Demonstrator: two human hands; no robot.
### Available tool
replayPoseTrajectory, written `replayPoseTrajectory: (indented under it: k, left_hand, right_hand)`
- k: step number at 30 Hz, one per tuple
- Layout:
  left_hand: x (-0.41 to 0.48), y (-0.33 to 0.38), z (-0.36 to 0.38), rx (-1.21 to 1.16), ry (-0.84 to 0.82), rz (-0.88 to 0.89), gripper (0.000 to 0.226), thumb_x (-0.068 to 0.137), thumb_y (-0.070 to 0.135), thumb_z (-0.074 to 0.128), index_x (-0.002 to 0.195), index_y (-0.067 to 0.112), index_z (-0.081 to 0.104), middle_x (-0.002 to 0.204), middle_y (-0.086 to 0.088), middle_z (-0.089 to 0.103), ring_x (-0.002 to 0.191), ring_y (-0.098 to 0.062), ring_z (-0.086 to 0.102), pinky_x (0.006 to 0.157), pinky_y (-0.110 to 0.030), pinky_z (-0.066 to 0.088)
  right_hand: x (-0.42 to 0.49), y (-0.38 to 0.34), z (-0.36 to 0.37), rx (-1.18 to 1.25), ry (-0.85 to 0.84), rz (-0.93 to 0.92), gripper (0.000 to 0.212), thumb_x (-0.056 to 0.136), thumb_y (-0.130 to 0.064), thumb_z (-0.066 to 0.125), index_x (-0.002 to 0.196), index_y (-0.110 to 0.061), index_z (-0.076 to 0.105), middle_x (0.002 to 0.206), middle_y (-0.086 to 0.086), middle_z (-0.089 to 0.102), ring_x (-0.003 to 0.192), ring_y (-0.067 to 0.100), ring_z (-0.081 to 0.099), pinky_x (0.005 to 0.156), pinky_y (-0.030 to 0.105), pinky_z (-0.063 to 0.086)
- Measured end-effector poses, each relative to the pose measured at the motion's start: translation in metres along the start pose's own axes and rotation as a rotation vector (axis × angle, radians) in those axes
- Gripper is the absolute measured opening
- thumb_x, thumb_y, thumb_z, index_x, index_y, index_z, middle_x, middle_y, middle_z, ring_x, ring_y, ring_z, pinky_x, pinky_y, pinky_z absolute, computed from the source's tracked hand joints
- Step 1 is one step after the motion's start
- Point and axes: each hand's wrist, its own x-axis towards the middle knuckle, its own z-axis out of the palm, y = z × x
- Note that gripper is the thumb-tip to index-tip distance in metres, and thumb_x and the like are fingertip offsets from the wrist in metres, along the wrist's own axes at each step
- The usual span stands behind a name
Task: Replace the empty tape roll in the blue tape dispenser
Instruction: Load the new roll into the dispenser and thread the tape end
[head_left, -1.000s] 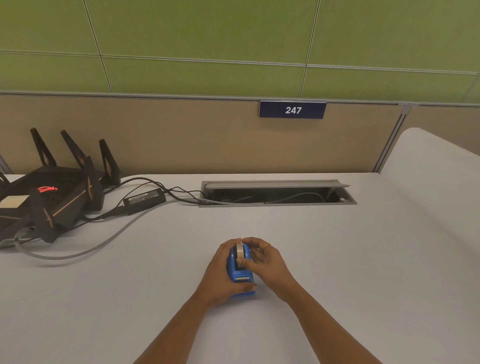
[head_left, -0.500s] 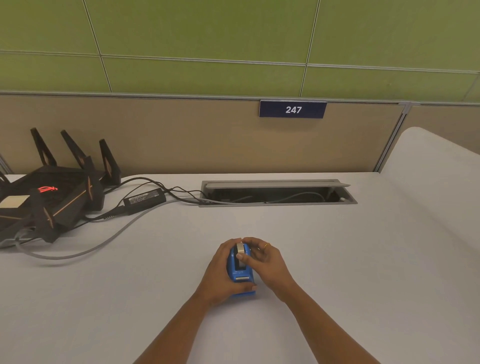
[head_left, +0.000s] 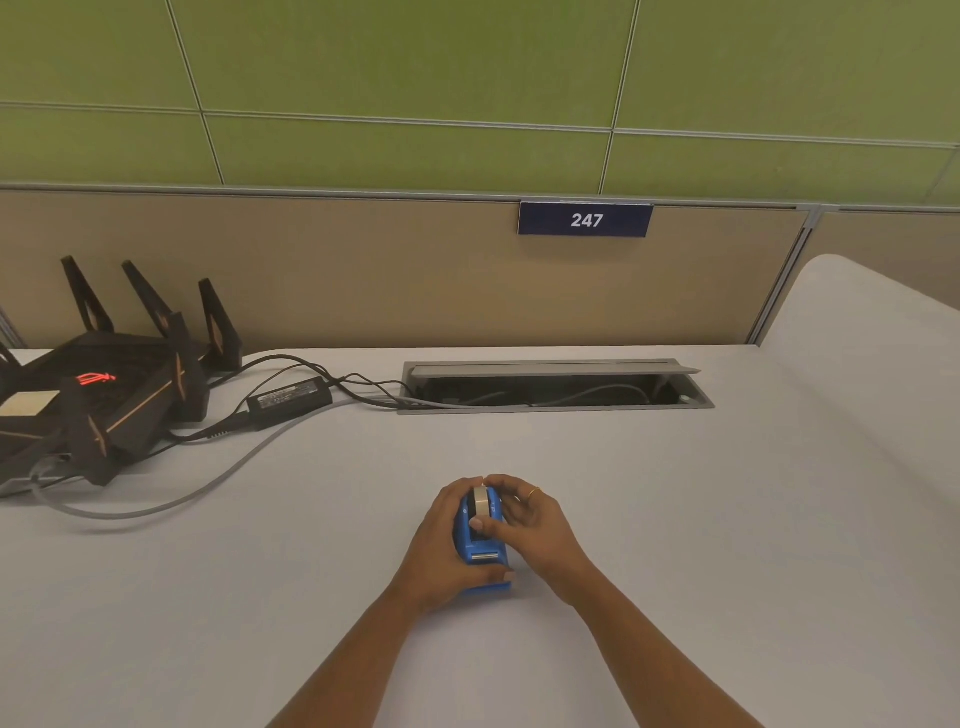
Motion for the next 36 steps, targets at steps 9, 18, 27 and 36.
replayPoseTrajectory:
  k: [9,18,27,36]
  left_hand:
    - [-0.0011,0.0031,-0.0003,0.004,0.001,0.001,0.092,0.058,0.02,0.085,0.132,0.021,0.03,0.135,0.0,0.041,0.121,-0.016,0.045,0.104,-0.037,0.043]
    - [-0.0014,0.0017,0.0004,0.012,-0.002,-0.015,0.094,0.059,0.02,0.084,0.134,0.021,0.028,0.136,0.0,0.04,0.121,-0.016,0.045,0.104,-0.036,0.043]
    - [-0.0005,-0.0019,0.0009,-0.009,0.007,-0.006,0.091,0.057,0.024,0.085,0.127,0.035,0.028,0.132,0.008,0.04,0.12,-0.014,0.045,0.103,-0.032,0.043]
    - [-0.002,0.0017,0.0009,0.008,0.01,-0.014,0.094,0.059,0.02,0.084,0.134,0.021,0.028,0.14,-0.002,0.038,0.125,-0.018,0.042,0.106,-0.041,0.04]
  right_hand:
    - [0.0018,0.0035,0.0009,-0.008,0.035,0.001,0.034,0.083,-0.013,0.064,0.116,-0.011,0.056,0.105,-0.008,0.063,0.086,-0.014,0.062,0.065,0.002,0.048]
    - [0.0016,0.0034,0.0007,-0.027,0.023,0.022,0.038,0.08,-0.01,0.068,0.115,-0.017,0.055,0.103,-0.013,0.061,0.083,-0.013,0.063,0.062,0.004,0.049]
    - [0.0017,0.0045,0.0018,-0.008,0.042,0.005,0.036,0.082,-0.014,0.066,0.117,-0.012,0.056,0.109,-0.006,0.063,0.091,-0.006,0.062,0.066,0.004,0.05]
    - [0.0013,0.0068,0.0009,-0.01,0.033,-0.02,0.039,0.083,-0.012,0.065,0.121,-0.009,0.054,0.118,0.002,0.062,0.102,0.01,0.061,0.076,0.009,0.053]
